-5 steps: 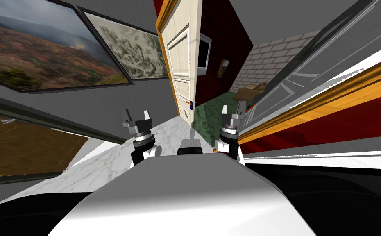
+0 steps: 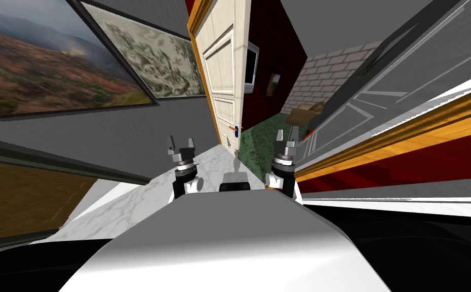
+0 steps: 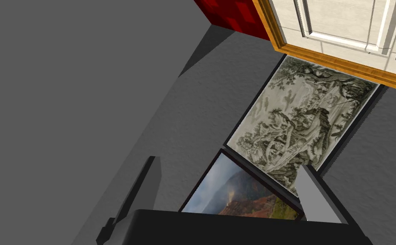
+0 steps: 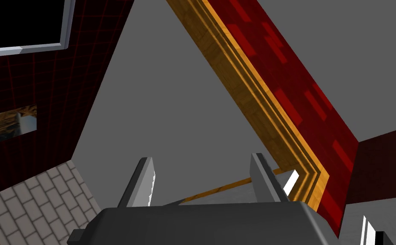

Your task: Push the door open

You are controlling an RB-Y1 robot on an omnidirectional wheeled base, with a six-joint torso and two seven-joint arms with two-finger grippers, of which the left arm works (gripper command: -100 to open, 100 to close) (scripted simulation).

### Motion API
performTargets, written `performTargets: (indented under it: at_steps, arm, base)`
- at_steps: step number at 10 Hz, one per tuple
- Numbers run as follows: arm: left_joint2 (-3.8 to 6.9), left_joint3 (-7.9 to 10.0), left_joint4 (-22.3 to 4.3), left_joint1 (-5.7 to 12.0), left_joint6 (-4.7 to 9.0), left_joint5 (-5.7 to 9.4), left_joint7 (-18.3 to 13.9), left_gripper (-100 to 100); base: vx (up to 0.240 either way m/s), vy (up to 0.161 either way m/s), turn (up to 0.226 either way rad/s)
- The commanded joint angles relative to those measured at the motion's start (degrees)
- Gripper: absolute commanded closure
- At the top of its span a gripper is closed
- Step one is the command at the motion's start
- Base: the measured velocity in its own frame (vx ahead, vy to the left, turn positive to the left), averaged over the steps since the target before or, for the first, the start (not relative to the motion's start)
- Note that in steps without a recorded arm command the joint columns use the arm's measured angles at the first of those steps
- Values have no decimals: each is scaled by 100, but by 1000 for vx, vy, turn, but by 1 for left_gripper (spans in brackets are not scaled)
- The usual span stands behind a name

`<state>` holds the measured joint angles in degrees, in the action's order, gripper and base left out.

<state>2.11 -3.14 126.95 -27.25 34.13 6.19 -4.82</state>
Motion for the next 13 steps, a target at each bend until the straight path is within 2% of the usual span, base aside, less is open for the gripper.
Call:
performTargets:
  at_steps: [1, 4, 5, 8, 9, 10, 11, 13]
  arm:
    - [17, -33, -247, 180, -34, -10, -5, -100]
    - [54, -115, -738, 518, -74, -31, -24, -100]
    - [54, -115, -784, 518, -74, -31, -24, -100]
    - [87, -210, -1325, 908, -120, -56, -44, -100]
    - [87, -210, -1404, 908, -120, -56, -44, -100]
    - [98, -242, -1619, 1043, -136, -64, -52, -100]
    - [98, -242, -1619, 1043, -136, -64, -52, -100]
    - [113, -314, -2005, 1339, -171, -82, -68, -100]
  base:
    - [94, 60, -82]
    - [91, 73, -90]
    - [54, 56, -34]
    - [59, 79, -96]
    - [58, 63, -40]
    - [59, 50, -57]
    - [46, 39, -38]
    - [57, 62, -101]
